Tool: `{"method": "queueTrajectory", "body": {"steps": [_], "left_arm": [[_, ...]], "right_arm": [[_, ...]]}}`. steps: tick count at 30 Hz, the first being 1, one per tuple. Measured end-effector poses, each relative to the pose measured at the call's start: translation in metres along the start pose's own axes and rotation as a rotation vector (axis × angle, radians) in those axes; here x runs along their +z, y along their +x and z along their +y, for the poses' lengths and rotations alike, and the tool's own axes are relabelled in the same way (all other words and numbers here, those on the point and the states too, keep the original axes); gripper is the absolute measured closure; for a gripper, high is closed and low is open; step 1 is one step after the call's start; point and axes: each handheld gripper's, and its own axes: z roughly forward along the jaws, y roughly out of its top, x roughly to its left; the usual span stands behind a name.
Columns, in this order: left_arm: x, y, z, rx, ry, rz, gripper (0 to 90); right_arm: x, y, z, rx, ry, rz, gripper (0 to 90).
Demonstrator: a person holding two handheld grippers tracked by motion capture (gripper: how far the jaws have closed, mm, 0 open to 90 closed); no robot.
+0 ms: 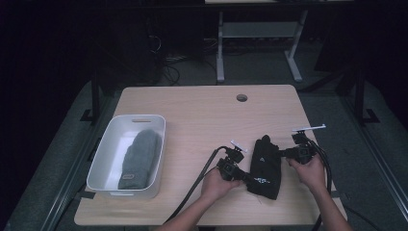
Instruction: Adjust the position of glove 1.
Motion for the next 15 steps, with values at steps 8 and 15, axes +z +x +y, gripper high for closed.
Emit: {"method": "queueTrajectory", "body": {"steps": [8, 15], "left_arm": [[-0.016, 0.007, -0.006, -0.005, 0.011, -0.010, 82.1], [-0.035, 0.011, -0.013, -0.007, -0.014, -0.004, 82.3]], "right_arm": [[-0.003, 0.007, -0.001, 0.025, -0.016, 0.072, 73.4], [-0.002, 0.020, 0.005, 0.021, -0.024, 0.112, 73.5]]}}
